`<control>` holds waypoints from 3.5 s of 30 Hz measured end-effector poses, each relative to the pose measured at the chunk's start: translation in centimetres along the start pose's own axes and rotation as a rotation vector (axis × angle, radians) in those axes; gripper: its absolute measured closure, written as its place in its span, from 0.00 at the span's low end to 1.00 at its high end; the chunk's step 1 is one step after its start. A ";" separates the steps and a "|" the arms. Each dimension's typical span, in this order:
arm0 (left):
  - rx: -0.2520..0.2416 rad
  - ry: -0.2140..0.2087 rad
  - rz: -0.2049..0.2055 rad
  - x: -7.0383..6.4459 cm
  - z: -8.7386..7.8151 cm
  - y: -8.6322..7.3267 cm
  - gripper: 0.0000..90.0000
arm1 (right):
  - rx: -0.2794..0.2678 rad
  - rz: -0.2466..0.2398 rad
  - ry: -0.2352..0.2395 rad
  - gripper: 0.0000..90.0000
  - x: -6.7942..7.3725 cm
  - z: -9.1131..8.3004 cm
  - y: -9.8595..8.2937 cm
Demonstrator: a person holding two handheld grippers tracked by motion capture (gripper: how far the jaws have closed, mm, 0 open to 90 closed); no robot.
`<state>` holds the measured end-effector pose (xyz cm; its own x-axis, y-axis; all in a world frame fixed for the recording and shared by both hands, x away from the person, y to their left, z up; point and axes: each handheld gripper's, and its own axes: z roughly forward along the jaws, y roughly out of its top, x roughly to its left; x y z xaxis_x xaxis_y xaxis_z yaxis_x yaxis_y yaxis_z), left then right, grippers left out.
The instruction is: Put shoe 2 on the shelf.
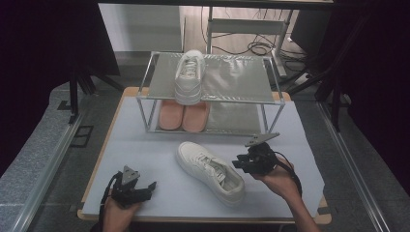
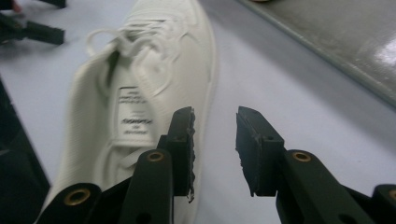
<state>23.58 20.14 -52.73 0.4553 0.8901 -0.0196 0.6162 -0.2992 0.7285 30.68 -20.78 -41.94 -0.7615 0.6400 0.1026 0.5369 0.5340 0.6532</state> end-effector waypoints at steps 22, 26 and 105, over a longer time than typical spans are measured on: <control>0.002 -0.001 0.000 0.0 0.0 0.0 0.22 | 0.123 0.037 0.068 0.87 0.6 3.1 0.4; 0.002 -0.001 0.000 0.0 0.0 0.0 0.22 | 0.091 0.111 0.101 0.91 -0.2 2.8 0.1; 0.000 0.000 0.002 0.0 0.0 0.0 0.22 | -0.555 0.677 0.156 0.92 -7.9 -10.1 5.7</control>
<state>23.59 20.16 -52.73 0.4567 0.8894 -0.0185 0.6156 -0.3009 0.7283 36.09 -28.35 -31.43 -0.4071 0.6174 0.6731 0.6672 -0.3023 0.6808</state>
